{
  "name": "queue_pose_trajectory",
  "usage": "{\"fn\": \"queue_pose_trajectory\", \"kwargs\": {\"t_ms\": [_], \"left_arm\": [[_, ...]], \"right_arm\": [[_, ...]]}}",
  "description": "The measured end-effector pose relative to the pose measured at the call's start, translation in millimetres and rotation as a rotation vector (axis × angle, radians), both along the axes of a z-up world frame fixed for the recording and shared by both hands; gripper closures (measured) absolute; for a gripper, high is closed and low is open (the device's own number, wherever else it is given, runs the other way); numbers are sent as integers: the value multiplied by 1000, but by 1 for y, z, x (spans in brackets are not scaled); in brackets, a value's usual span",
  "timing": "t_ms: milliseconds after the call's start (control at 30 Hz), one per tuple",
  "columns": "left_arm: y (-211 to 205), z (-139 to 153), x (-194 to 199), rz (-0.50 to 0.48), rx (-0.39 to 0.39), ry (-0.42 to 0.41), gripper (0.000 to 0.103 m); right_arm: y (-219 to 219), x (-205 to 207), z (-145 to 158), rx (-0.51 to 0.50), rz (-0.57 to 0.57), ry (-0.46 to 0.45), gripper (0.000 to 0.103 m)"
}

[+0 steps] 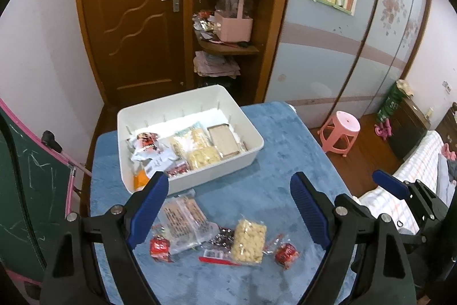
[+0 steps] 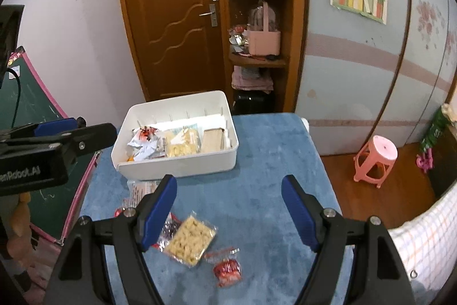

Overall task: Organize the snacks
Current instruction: 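Withdraw both tools from the tray toward the last loose snacks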

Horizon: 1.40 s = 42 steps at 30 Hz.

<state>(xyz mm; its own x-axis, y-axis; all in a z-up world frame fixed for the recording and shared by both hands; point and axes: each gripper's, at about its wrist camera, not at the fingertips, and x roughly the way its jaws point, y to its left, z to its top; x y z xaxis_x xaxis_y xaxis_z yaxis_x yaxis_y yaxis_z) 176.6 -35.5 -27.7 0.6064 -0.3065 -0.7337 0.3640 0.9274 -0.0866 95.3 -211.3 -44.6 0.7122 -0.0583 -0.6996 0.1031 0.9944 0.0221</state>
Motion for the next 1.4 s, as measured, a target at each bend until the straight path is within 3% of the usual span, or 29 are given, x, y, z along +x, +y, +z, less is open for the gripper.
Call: {"fn": "queue_pose_trajectory", "kwargs": {"t_ms": [400,933,1400], "left_arm": [[-21,-47,-24,-39,47,49,17],[-29,-132,-28,-63,155,223,17],[-28,-165,-22,-66,199,293,17]], "right_arm": [[-6,-34,-30,-42,-40,46,27],[-19,-39,-108,-28,-60,251,27],[-27,-27,-144,24,-52,341,27]]}}
